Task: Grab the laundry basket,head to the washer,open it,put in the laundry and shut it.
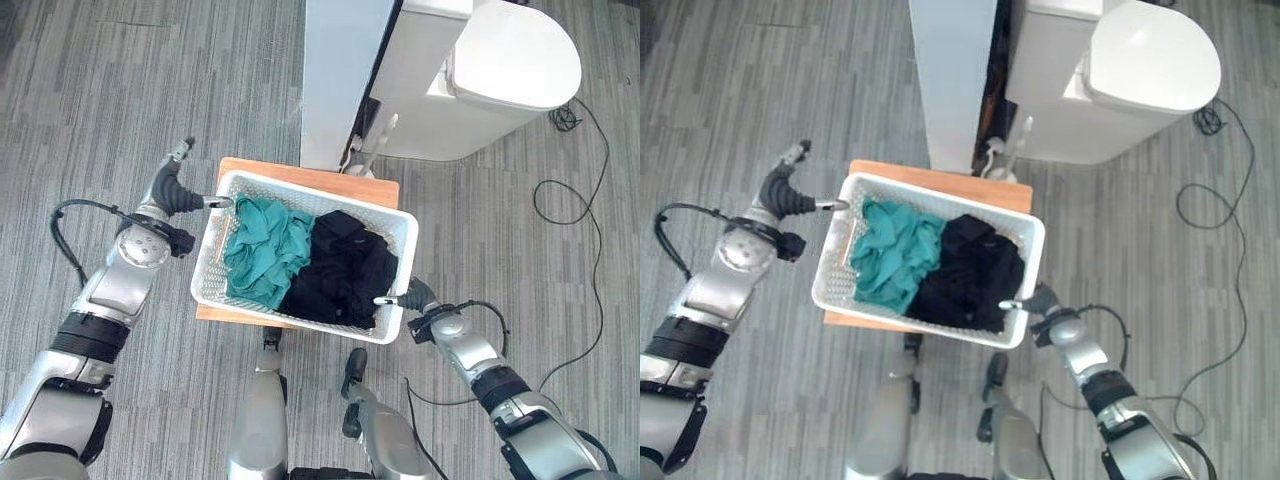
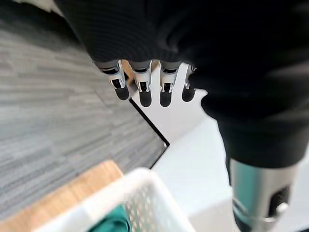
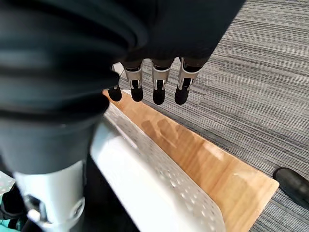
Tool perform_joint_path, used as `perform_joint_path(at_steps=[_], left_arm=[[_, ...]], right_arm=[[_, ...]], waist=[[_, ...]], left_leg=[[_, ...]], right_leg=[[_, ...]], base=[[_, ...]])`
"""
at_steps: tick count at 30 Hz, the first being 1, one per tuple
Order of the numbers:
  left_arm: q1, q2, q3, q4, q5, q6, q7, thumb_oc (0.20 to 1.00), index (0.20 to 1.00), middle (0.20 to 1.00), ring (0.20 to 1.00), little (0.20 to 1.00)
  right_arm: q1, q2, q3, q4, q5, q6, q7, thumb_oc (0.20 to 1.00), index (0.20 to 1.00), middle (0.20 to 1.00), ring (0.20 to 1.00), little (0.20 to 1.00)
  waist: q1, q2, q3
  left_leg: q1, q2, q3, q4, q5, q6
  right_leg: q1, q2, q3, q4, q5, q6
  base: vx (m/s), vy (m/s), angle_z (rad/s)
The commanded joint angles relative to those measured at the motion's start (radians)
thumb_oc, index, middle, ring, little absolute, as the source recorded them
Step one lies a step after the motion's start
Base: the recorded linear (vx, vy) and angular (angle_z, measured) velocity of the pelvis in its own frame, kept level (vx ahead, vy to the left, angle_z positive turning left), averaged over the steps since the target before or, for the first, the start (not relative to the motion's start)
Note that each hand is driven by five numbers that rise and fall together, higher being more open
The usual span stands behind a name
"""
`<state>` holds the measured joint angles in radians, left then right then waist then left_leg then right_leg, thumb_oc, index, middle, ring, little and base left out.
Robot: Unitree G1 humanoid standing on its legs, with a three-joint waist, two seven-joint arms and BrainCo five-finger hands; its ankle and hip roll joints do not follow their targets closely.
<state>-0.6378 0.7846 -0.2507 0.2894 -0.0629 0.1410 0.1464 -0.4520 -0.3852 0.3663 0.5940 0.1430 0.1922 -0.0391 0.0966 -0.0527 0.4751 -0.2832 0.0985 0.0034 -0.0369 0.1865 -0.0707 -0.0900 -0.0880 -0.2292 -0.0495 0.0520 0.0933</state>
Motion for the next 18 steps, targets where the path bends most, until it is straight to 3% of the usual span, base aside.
perform_joint_path(at_steps=[1, 8, 18], left_arm=[[-0.051, 0.003, 0.013, 0.059, 0.053, -0.029, 0.028, 1.0, 1.0, 1.0, 1.0, 1.0], [-0.075, -0.05, -0.049, 0.275, 0.087, 0.029, 0.032, 1.0, 1.0, 1.0, 1.0, 1.0], [-0.09, -0.136, -0.135, 0.423, -0.058, 0.011, -0.004, 1.0, 1.0, 1.0, 1.0, 1.0]], right_arm=[[0.043, -0.023, -0.041, -0.082, -0.004, -0.02, 0.009, 1.0, 1.0, 1.0, 1.0, 1.0], [0.061, -0.033, -0.039, -0.129, -0.017, -0.014, 0.013, 1.0, 1.0, 1.0, 1.0, 1.0], [0.054, -0.063, -0.034, -0.152, -0.03, -0.013, -0.009, 1.0, 1.0, 1.0, 1.0, 1.0]], waist=[[0.001, 0.018, -0.048], [-0.015, 0.013, -0.049], [-0.032, 0.02, -0.045]], left_leg=[[-0.034, 0.002, -0.01, 0.134, -0.157, 0.026], [-0.043, 0.003, -0.004, 0.136, -0.157, 0.028], [-0.049, 0.003, 0.003, 0.137, -0.152, 0.033]], right_leg=[[-0.149, -0.106, -0.039, 0.155, -0.03, 0.014], [-0.171, -0.107, -0.028, 0.168, -0.035, 0.014], [-0.182, -0.106, -0.022, 0.165, -0.03, 0.015]], base=[[0.0, 0.0, 0.0], [0.0, 0.0, 0.0], [0.0, 0.003, 0.0]])
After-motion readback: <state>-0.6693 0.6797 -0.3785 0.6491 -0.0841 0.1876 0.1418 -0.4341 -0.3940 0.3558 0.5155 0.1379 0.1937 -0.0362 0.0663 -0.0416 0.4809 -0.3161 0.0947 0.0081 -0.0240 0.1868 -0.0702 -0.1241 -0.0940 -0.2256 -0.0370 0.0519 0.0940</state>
